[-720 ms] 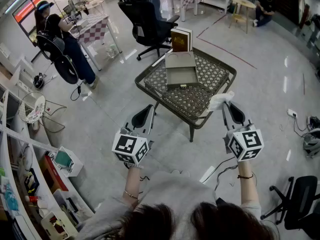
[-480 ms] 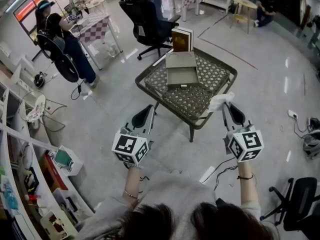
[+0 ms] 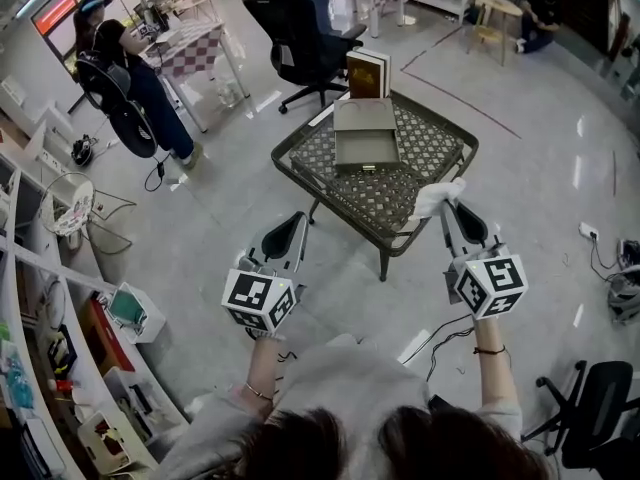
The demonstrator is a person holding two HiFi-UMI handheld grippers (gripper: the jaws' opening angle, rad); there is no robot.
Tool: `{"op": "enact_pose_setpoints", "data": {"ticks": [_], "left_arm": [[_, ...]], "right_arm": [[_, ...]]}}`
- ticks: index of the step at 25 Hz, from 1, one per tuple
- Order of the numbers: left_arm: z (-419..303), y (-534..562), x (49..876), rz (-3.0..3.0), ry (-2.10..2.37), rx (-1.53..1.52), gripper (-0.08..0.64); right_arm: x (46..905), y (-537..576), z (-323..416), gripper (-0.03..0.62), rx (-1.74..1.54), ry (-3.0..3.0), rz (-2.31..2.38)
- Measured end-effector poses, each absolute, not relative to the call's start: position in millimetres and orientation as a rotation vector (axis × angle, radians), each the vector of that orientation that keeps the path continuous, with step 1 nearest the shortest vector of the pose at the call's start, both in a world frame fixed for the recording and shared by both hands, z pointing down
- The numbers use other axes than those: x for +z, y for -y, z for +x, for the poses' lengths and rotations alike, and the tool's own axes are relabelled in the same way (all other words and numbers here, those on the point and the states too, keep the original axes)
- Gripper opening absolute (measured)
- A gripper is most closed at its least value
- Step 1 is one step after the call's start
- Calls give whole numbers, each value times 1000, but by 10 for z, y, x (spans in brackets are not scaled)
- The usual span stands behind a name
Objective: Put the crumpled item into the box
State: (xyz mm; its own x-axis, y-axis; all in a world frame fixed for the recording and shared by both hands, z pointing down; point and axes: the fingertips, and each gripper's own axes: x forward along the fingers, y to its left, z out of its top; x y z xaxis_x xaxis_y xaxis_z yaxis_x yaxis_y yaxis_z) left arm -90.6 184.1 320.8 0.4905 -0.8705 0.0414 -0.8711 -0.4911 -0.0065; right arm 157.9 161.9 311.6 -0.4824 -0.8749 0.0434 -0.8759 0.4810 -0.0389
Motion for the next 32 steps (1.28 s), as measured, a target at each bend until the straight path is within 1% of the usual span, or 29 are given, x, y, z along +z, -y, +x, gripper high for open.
{"op": "enact_pose_setpoints", "data": {"ticks": [11,23,32], "left_arm": [[-1025,-1587,3354,2649,1584,105,17],[-1195,-580,3485,2648,1521,67,17],[-1272,-75,3531,2666,1470,67,17]], "right_arm": [[3275,-1274,1410,51,150,2693,1539],[3470,-421,1249,52,222,2639,1576],[3543,84,1098,52,258,2632,1584]]}}
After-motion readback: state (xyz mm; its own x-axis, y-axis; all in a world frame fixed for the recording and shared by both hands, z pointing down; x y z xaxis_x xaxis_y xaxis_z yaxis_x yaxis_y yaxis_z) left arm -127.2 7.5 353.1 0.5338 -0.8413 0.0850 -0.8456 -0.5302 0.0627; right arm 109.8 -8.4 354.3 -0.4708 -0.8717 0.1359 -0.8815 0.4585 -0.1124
